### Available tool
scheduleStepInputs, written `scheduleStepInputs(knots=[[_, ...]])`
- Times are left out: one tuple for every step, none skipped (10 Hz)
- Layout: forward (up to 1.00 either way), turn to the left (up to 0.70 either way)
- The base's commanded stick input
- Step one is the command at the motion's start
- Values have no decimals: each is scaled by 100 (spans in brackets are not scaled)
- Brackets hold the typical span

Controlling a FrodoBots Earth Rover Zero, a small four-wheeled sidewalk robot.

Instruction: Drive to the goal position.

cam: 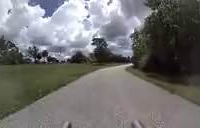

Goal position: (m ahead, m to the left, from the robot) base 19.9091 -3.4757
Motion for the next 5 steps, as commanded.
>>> scheduleStepInputs(knots=[[70, 1], [70, 1], [70, 1], [70, 1], [70, 1]])
